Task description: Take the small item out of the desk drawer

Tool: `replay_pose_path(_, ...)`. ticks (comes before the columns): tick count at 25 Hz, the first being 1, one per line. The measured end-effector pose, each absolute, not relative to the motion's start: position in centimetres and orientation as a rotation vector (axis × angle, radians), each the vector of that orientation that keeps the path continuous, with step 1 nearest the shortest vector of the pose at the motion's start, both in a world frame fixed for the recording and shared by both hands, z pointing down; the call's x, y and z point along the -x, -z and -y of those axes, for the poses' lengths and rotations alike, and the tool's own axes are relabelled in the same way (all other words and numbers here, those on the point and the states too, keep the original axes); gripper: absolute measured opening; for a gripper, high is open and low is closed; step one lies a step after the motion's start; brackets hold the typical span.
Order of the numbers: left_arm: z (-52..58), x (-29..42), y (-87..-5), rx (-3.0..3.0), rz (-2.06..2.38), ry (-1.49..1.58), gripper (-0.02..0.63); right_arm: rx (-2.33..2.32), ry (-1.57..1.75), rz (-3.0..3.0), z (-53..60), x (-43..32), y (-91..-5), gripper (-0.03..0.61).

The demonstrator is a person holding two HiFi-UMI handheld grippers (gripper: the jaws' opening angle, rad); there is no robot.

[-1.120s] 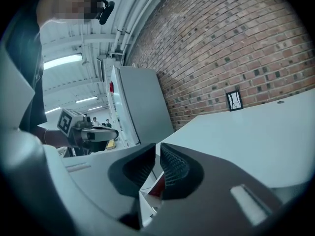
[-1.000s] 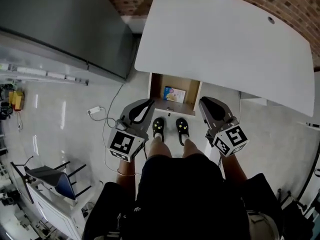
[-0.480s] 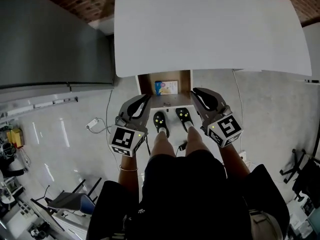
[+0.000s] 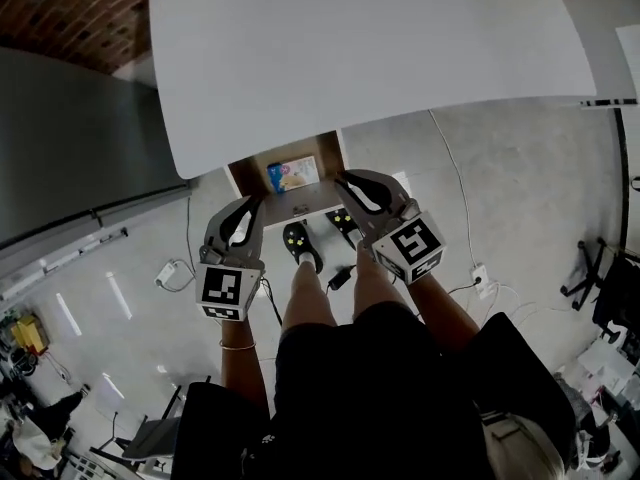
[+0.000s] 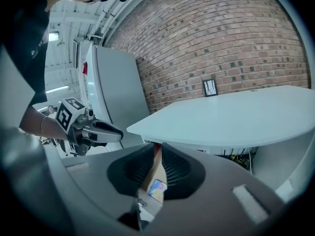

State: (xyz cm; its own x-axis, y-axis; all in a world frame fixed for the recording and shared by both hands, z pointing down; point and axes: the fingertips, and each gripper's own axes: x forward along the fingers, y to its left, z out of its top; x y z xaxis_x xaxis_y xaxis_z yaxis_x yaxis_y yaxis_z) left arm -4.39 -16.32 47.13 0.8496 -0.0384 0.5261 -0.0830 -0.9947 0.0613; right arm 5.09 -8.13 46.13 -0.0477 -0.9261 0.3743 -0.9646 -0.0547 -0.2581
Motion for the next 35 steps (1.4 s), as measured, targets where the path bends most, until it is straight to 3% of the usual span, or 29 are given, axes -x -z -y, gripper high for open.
replay_pose_path(35,19.0,2.8,-68.3,-2.824,-0.062,-1.312,0.094,-2.140,-0.842,1.988,11.3,-4.8,-56.7,0.060)
